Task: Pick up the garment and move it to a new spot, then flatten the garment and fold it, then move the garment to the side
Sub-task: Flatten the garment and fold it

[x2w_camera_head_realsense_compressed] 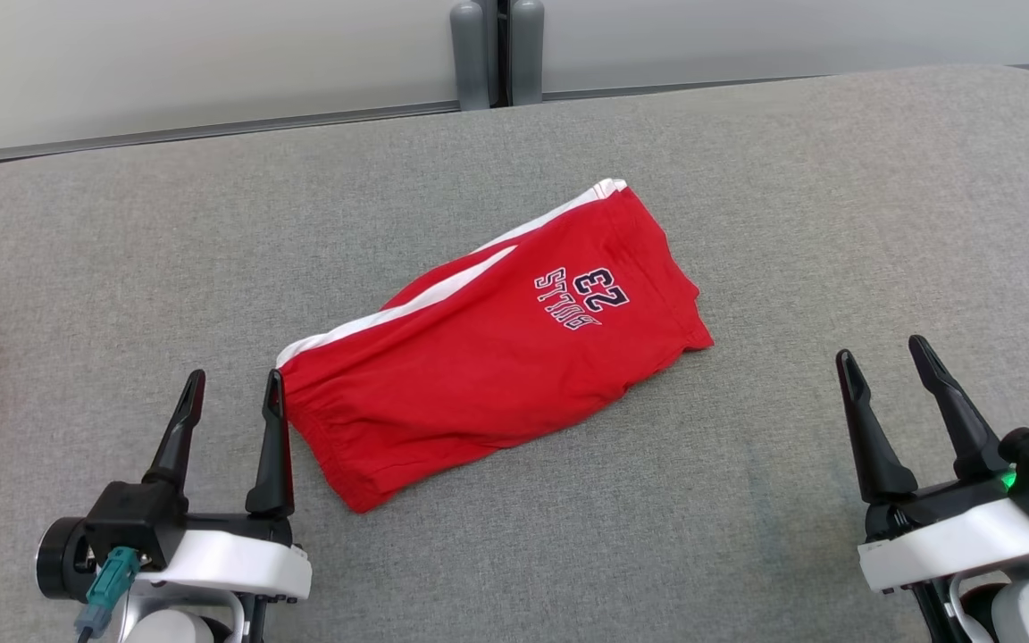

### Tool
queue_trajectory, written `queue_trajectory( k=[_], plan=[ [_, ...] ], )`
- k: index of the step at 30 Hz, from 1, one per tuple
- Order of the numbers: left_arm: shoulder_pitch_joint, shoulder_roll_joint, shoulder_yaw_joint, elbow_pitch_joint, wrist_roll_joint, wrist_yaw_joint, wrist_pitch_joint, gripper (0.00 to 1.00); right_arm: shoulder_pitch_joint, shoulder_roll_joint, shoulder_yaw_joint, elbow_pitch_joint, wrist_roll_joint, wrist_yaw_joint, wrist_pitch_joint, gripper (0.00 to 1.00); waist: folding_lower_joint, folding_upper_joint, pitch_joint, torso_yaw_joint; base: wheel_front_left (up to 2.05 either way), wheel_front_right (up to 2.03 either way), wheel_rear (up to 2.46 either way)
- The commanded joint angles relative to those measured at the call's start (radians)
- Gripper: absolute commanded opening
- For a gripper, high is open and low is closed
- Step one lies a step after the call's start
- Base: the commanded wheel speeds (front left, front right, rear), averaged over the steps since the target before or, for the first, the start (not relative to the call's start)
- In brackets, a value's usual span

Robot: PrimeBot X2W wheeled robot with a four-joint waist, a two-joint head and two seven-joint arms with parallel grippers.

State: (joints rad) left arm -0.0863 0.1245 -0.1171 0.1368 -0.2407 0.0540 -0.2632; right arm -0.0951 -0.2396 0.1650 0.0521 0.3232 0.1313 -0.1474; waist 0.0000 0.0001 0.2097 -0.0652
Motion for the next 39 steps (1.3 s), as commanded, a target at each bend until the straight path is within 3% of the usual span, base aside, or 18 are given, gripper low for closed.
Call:
queue_trajectory(
  k=[1,24,32,39],
  plan=[
    [0.009,0.005,0.004,-0.004,-0.001,0.005,-0.002,1.0,0.012,0.004,-0.008,-0.017,-0.004,-0.001,0.01,1.0,0.0,-0.0001,-0.003,-0.002,0.0,0.0,0.0],
    [-0.02,0.0,-0.016,-0.026,-0.006,0.014,-0.001,1.0,0.001,0.003,-0.036,-0.059,-0.01,-0.001,0.055,1.0,0.0,-0.0001,0.042,0.03,0.0,0.0,0.0],
    [-0.095,-0.018,-0.037,-0.043,-0.009,0.003,-0.001,1.0,-0.157,-0.048,-0.003,0.036,0.015,-0.001,0.068,1.0,0.0,-0.0001,0.152,0.1,0.0,0.0,0.0],
    [-0.169,-0.037,-0.045,-0.038,0.0,-0.012,-0.001,1.0,-0.355,-0.085,0.101,0.27,0.067,-0.001,0.074,1.0,0.0,-0.0001,0.231,0.172,0.0,0.0,0.0]
  ],
)
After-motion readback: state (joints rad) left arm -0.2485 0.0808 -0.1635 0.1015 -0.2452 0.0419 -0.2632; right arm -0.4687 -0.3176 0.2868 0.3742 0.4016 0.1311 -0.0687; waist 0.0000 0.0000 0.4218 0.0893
